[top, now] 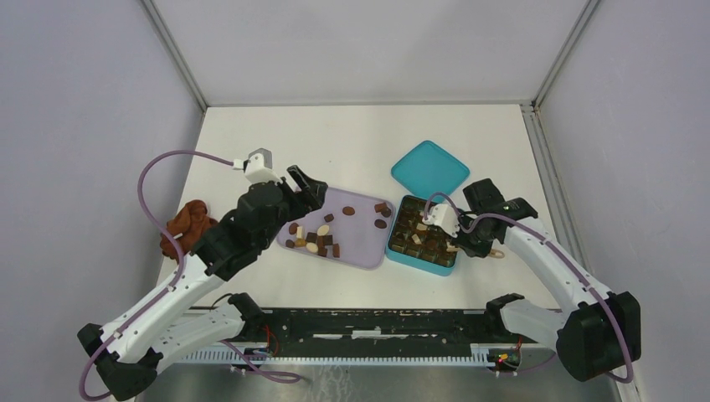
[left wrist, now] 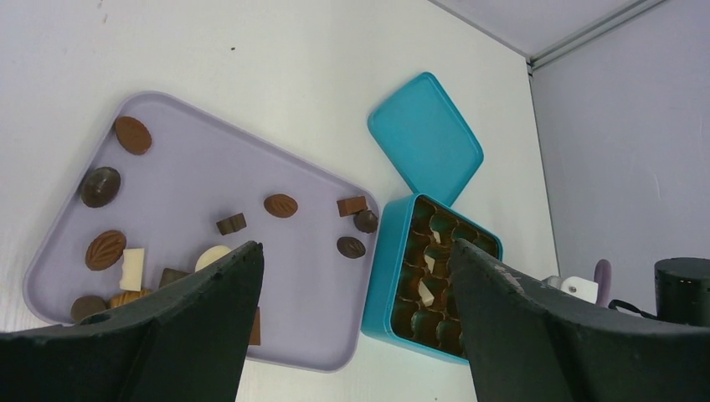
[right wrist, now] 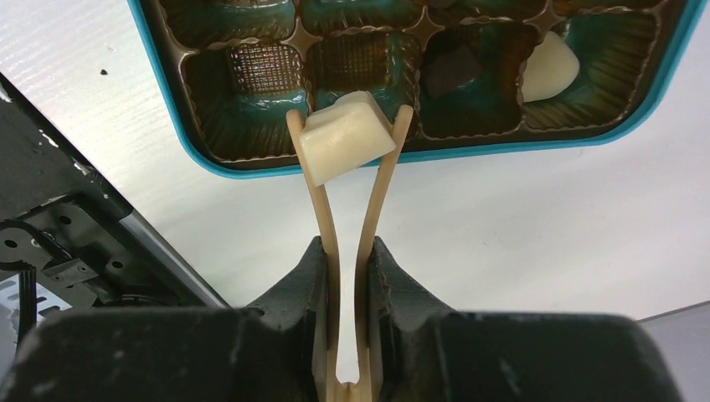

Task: Pack the chocolate
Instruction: Place the fake chocolate in the packing box.

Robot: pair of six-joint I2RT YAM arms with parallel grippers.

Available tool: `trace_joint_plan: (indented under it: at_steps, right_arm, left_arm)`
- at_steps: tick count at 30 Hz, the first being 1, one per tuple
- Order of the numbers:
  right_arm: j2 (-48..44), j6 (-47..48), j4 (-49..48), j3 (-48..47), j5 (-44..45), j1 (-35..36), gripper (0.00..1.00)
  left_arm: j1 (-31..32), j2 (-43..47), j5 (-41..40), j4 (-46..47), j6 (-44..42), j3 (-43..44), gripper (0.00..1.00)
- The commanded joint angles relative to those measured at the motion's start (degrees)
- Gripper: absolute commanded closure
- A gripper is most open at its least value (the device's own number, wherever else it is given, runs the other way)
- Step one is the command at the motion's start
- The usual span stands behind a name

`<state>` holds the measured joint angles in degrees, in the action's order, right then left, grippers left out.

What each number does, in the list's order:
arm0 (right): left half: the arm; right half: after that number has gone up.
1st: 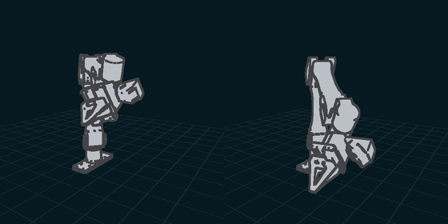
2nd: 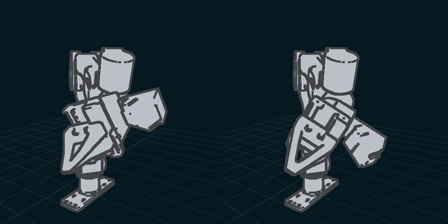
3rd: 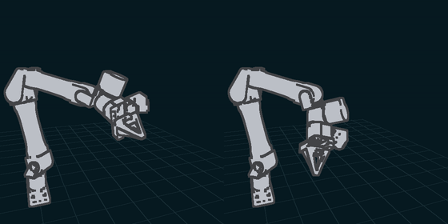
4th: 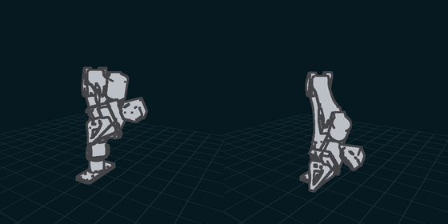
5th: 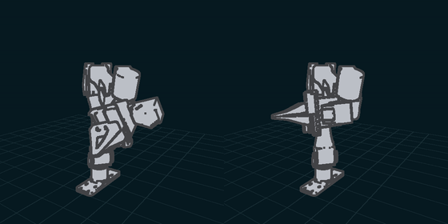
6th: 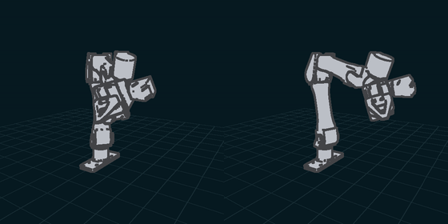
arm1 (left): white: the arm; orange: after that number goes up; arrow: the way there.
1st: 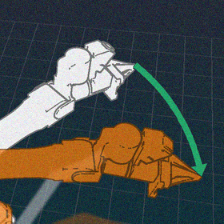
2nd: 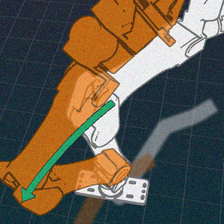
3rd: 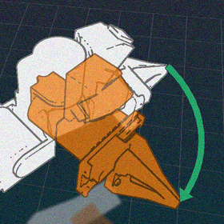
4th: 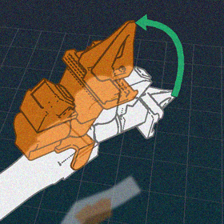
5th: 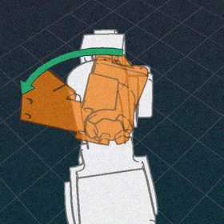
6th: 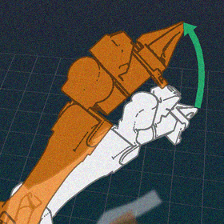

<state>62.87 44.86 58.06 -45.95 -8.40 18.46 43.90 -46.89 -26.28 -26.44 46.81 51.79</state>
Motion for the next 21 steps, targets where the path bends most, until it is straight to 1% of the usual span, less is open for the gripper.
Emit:
trace_joint_plan:
  at_steps: [1, 5, 12, 21]
  right_arm:
    - [1.7, 1.2, -0.6, 0.2, 0.8, -0.2, 0.79]
    - [2.7, 1.2, -1.2, 0.2, 1.1, -0.2, 0.68]
    - [3.4, 1.1, -1.3, 0.1, 1.0, -0.2, 0.59]
    - [3.5, 0.8, -1.1, 0.0, 0.7, -0.2, 0.54]
  left_arm:
    - [0.1, 0.9, 0.3, 2.4, -1.5, 1.5, 0.13]
    - [0.1, 2.5, -0.2, 2.3, -0.7, 0.4, 0.13]
    - [0.0, 2.9, -0.8, 2.1, -0.7, 0.3, 0.13]
    - [0.0, 2.1, -0.7, 2.0, -1.3, 0.9, 0.13]
